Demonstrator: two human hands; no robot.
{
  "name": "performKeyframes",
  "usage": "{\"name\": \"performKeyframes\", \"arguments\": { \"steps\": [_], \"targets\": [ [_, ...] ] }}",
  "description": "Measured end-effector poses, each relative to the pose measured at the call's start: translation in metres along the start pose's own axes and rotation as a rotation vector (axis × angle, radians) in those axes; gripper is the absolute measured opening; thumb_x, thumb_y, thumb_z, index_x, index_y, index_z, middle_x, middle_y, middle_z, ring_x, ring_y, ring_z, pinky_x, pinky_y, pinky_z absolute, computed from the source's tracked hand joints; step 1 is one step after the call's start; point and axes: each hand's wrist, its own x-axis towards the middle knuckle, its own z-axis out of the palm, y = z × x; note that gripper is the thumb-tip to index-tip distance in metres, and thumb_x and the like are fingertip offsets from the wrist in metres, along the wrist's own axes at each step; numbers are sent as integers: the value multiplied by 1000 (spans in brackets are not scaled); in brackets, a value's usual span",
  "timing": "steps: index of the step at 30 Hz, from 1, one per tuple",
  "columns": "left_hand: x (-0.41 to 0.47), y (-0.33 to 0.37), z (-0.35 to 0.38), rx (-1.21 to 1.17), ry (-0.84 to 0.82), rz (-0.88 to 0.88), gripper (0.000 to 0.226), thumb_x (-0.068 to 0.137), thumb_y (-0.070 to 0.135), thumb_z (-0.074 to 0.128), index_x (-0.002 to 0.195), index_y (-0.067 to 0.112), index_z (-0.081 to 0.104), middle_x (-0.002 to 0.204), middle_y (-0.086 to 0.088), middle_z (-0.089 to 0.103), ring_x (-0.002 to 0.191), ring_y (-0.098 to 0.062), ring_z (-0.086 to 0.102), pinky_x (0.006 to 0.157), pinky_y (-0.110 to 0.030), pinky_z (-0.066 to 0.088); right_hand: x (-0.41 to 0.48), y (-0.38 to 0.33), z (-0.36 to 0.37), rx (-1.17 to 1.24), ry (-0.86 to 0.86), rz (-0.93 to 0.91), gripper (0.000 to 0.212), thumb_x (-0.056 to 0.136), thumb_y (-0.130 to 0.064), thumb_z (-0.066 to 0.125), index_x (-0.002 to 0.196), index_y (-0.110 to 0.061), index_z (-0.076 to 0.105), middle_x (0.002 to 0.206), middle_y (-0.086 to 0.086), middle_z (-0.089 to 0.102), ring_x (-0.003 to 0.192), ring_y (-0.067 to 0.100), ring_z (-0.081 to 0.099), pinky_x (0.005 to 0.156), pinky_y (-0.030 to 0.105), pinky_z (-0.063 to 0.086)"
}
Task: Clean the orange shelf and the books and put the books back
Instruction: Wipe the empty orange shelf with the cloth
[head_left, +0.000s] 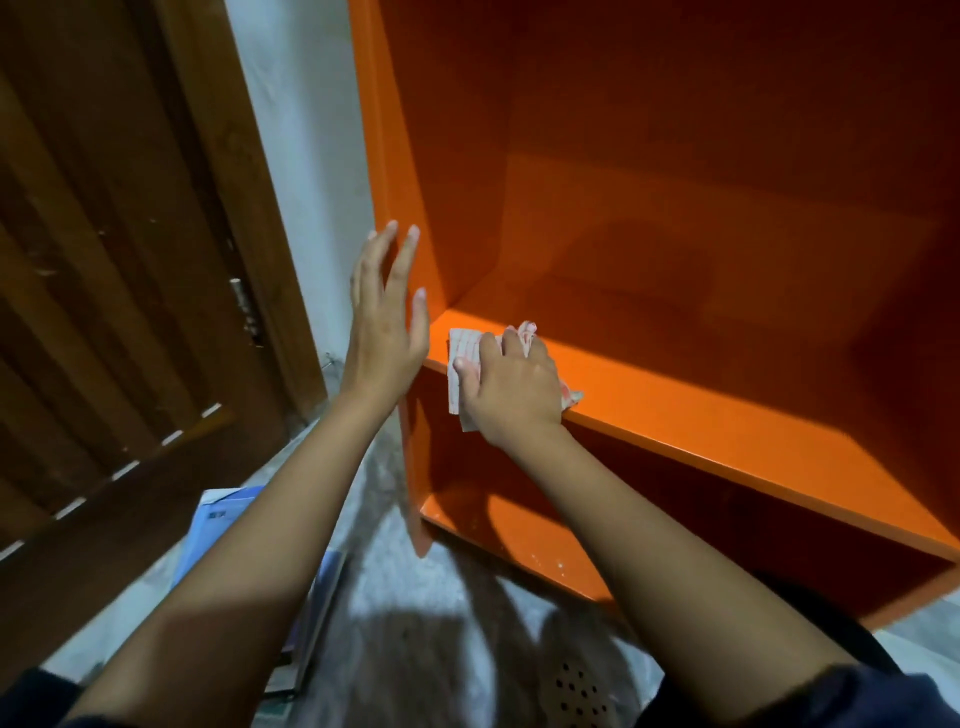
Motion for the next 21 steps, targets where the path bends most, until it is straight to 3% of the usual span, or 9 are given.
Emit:
{"name": "performKeyframes", "arguments": {
  "steps": [3, 6, 8, 11, 13, 14, 17, 19, 21],
  "targets": [
    [12, -3, -5, -90, 55, -52, 54, 97, 6, 45, 146, 2, 24, 151, -23, 23, 141, -22, 22, 109, -7, 21, 14, -10, 7, -5, -51, -89, 54, 98, -44, 29, 139, -9, 35, 145, 21, 35, 133, 41, 29, 110, 45, 22],
    [20, -10, -11, -160, -104, -117, 58, 101, 18, 39, 149, 16, 8, 150, -16, 32, 128, -26, 46, 105, -34, 44, 27, -24, 10, -15, -95, -150, 53, 99, -44, 29, 140, -11, 31, 146, 19, 33, 132, 39, 29, 108, 43, 22],
    [21, -14, -15, -187, -224, -129, 59, 102, 22, 36, 148, 26, -2, 144, -13, 43, 102, -20, 62, 91, -31, 53, 31, -32, 9, -15, -108, -146, 51, 99, -42, 30, 138, -10, 33, 142, 18, 37, 129, 37, 31, 104, 42, 26],
    [23, -19, -17, -165, -282, -147, 63, 102, 23, 34, 143, 36, -11, 104, -15, 60, 70, -29, 61, 69, -32, 56, 31, -41, 12, -77, 53, -150, 44, 90, -43, 52, 117, -9, 56, 112, 13, 60, 107, 34, 53, 85, 37, 42],
    [24, -18, -18, -149, -314, -170, 63, 102, 22, 34, 144, 33, -12, 80, -16, 57, 59, -30, 54, 57, -26, 49, 29, -43, 15, -117, 162, -125, 33, 73, -43, 71, 88, -14, 68, 81, 4, 66, 75, 26, 61, 63, 29, 46],
    [25, -17, -19, -146, -329, -178, 64, 102, 22, 34, 145, 31, -12, 78, -13, 56, 56, -28, 52, 54, -22, 46, 29, -42, 17, -105, 206, -139, 28, 69, -41, 74, 80, -16, 68, 73, 2, 65, 67, 24, 60, 57, 26, 45],
    [25, -14, -23, -155, -355, -193, 64, 103, 22, 34, 143, 34, -14, 101, -16, 62, 61, -30, 57, 61, -29, 53, 21, -37, 15, 3, 264, -236, 23, 67, -33, 78, 72, -15, 65, 69, 2, 65, 62, 25, 59, 54, 25, 45],
    [24, -13, -25, -150, -366, -213, 66, 103, 22, 34, 145, 36, -15, 98, -16, 62, 63, -32, 58, 63, -36, 54, 17, -37, 13, 151, 259, -316, 19, 72, -27, 75, 77, -12, 64, 74, 7, 67, 67, 30, 61, 59, 29, 49],
    [21, -11, -25, -169, -365, -235, 65, 103, 23, 34, 147, 34, -13, 105, -7, 59, 68, -23, 60, 69, -31, 55, 5, -38, 11, 266, 248, -358, 17, 81, -27, 63, 85, -11, 65, 84, 10, 69, 78, 32, 63, 65, 34, 51]
  ]
}}
